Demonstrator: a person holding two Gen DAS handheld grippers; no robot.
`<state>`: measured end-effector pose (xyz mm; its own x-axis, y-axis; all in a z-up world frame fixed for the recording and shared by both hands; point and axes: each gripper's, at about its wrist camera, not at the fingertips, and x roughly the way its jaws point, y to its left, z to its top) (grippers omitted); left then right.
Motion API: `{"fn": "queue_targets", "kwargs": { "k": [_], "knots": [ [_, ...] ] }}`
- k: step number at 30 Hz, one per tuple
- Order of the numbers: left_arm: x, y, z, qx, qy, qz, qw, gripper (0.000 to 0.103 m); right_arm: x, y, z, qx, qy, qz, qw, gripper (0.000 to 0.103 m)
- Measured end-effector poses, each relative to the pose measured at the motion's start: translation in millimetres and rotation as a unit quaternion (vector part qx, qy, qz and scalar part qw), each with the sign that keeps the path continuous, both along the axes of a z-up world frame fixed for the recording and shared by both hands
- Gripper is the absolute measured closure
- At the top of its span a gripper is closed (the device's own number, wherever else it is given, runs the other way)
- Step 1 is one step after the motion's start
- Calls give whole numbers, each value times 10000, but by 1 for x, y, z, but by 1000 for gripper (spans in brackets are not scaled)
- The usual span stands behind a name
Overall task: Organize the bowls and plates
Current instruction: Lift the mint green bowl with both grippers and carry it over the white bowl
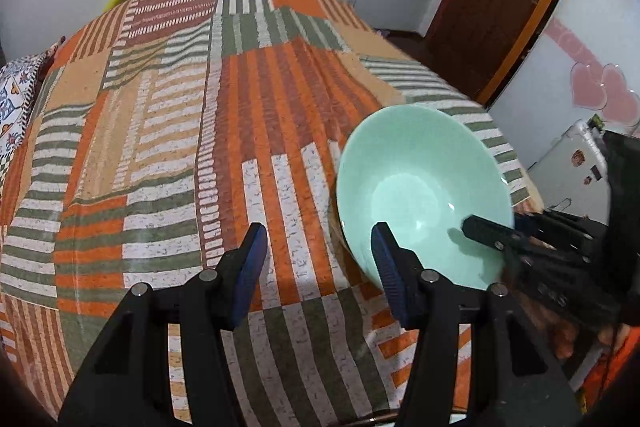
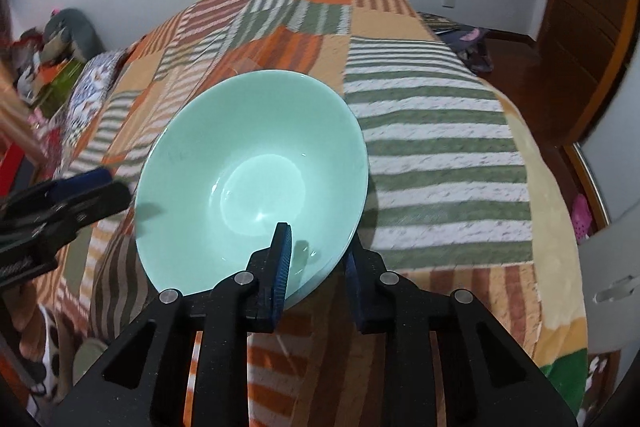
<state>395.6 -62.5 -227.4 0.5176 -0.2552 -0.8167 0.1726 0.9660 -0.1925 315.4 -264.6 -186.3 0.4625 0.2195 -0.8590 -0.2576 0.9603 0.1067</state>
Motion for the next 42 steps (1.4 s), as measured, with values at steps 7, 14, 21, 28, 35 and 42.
{"fn": "queue_targets", "kwargs": {
  "k": [7,14,21,28,35,42],
  "knots": [
    [10,-15,-15,-18,241,-95,9997,63,-7,1,-2,126,99,102,9998,80],
    [13,-28,-21,226,246,-136,9993,88,-8,2,-2,194,123,11,9997,80],
    [5,-28,-17,241,228,-221,9992,91,-10,1,-1,254,201,-205,9993,82],
    [-14,-26,-1,270,152,-214,9993,91,-19,2,9,303,208,-315,9988,82],
    [-48,-15,35,352,-110,-93,9993,91,-37,8,39,534,19,-243,9983,82],
    [-93,2,76,444,-421,95,9981,90,-62,22,66,780,-191,-90,9967,82]
  ]
}}
